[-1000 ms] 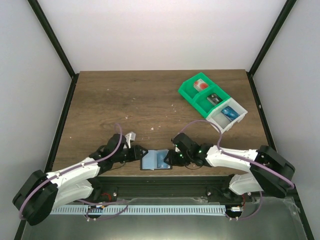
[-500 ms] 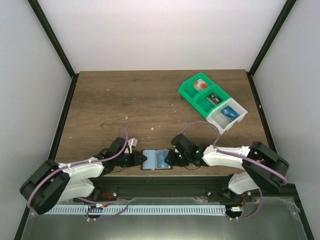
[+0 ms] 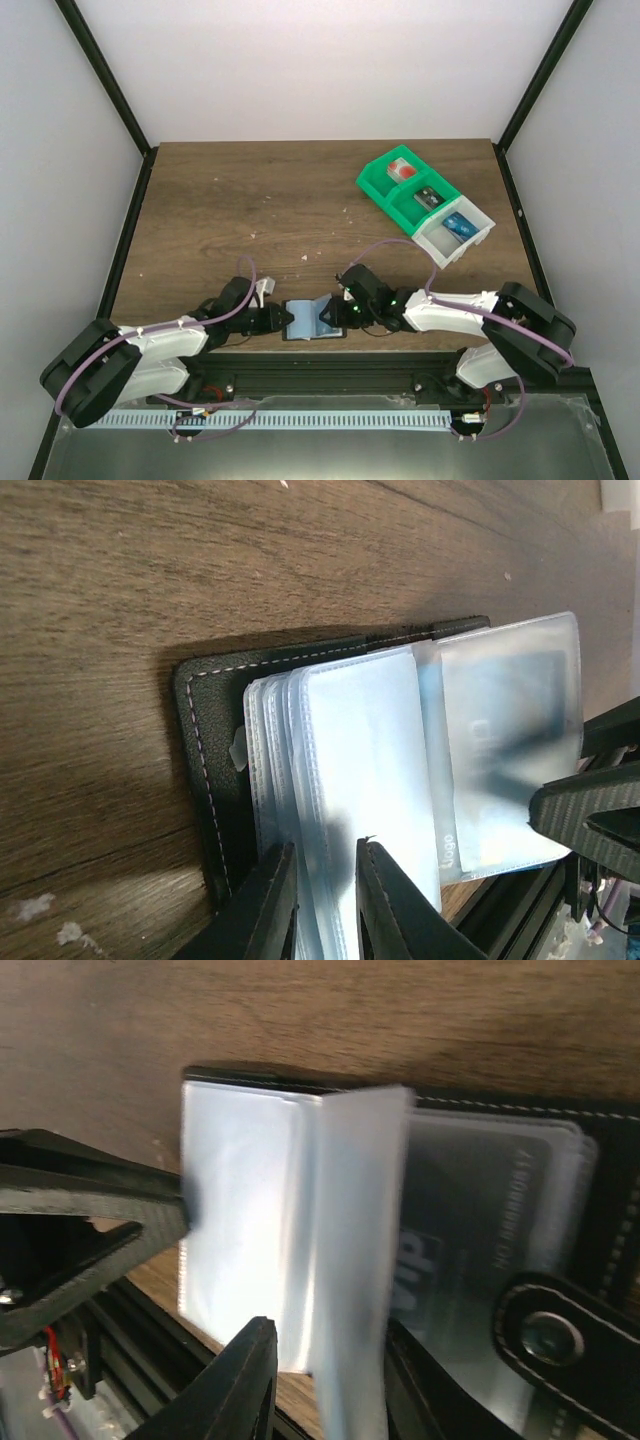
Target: Take the credit cards out of the card holder
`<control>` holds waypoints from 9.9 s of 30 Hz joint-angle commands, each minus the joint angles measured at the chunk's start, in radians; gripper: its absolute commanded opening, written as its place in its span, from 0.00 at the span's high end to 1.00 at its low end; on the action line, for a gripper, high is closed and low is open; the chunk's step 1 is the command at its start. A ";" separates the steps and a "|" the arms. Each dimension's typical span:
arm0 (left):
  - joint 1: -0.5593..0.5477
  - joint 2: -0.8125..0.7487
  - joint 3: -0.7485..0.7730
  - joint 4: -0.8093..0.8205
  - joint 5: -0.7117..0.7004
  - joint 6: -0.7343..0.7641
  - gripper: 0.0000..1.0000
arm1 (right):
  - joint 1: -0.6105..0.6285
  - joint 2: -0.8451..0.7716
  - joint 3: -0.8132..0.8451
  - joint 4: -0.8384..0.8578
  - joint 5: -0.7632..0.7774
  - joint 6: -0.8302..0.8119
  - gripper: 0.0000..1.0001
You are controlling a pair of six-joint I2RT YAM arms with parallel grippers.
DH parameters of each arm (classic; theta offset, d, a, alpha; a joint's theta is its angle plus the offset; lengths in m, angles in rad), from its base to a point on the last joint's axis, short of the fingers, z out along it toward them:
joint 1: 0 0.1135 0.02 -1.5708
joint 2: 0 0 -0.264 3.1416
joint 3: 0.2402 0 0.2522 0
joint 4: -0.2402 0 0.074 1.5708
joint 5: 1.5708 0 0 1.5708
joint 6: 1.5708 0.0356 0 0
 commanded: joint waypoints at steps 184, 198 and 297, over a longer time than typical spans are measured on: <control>-0.090 -0.301 0.158 0.351 -0.045 -0.265 1.00 | -0.123 -0.685 -0.232 0.423 -0.109 0.226 0.80; -0.088 -0.356 0.168 0.204 -0.094 -0.182 0.26 | -0.125 -0.752 -0.213 0.260 -0.017 0.175 1.00; -0.050 -0.497 0.297 -0.411 -0.313 0.395 0.00 | -1.349 -0.038 0.382 -0.420 -0.095 -0.149 0.70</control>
